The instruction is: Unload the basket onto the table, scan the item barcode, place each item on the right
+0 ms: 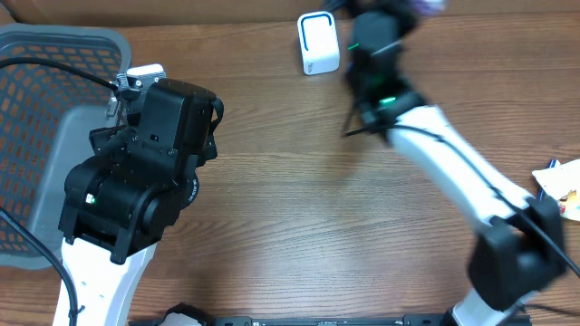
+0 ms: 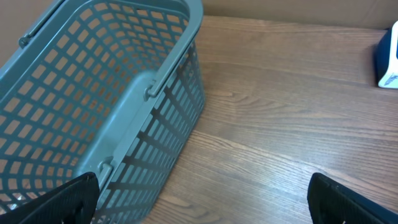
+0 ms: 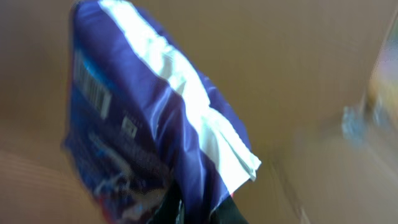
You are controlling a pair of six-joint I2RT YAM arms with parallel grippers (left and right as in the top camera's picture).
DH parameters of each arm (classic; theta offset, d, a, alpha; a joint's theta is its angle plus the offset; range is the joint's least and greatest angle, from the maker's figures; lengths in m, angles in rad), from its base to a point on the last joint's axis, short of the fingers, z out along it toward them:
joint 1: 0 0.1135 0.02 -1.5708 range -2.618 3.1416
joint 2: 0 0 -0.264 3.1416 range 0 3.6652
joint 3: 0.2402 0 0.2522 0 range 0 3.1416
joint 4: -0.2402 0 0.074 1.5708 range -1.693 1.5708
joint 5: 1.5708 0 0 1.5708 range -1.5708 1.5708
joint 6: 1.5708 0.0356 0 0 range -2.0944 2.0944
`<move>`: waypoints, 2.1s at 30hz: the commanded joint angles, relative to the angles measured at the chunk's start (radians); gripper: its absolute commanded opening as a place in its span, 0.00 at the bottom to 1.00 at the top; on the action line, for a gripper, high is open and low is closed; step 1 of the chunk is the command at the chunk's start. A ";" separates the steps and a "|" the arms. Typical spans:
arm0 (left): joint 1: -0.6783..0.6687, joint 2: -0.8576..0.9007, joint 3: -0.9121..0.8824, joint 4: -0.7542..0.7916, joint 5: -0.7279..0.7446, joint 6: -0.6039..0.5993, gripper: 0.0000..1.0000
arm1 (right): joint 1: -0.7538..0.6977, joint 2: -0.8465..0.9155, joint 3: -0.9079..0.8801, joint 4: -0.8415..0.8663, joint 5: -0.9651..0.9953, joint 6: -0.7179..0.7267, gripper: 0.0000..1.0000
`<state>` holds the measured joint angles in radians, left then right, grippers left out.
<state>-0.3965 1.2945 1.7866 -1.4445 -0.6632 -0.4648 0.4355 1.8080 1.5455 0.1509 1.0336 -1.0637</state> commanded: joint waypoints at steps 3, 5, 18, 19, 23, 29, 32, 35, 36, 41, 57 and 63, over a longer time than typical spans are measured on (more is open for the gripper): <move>0.005 0.002 0.013 0.005 -0.012 -0.007 1.00 | -0.266 -0.038 -0.007 -0.735 0.043 0.864 0.04; 0.005 0.002 0.013 0.005 -0.012 -0.007 1.00 | -0.373 -0.030 -0.008 -0.946 -0.296 1.011 0.04; 0.005 0.002 0.013 0.005 -0.012 -0.007 1.00 | -1.044 -0.016 -0.009 -1.060 -1.069 1.276 0.28; 0.005 0.002 0.013 0.005 -0.012 -0.007 1.00 | -1.072 -0.016 -0.009 -1.062 -1.070 1.277 0.37; 0.005 0.002 0.013 0.006 -0.012 -0.007 1.00 | -1.152 -0.018 0.010 -1.063 -1.231 1.276 1.00; 0.005 0.002 0.013 0.058 -0.014 -0.007 1.00 | -1.163 -0.073 0.130 -1.065 -1.403 1.278 1.00; 0.005 0.002 0.013 0.130 -0.035 -0.007 1.00 | -1.132 -0.148 0.251 -0.966 -1.516 1.332 1.00; 0.005 0.002 0.013 0.301 -0.043 -0.007 1.00 | -1.088 -0.213 0.400 -0.859 -1.579 1.394 1.00; 0.005 0.002 0.013 0.391 -0.054 -0.005 1.00 | -1.071 -0.229 0.449 -0.832 -1.578 1.403 1.00; 0.013 0.007 0.013 0.779 -0.198 0.200 1.00 | -0.974 -0.285 0.655 -0.799 -1.571 1.405 1.00; 0.067 -0.016 0.001 1.090 -0.184 0.902 1.00 | -0.520 -0.380 0.660 -0.789 -1.231 1.231 1.00; 0.268 -0.206 -0.192 0.955 0.028 0.713 1.00 | -0.295 -0.542 0.448 -0.873 -0.872 1.010 1.00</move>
<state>-0.2222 1.2072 1.6886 -0.4740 -0.7700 0.3378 0.0734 1.3754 2.0933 -0.7410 -0.0868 0.0673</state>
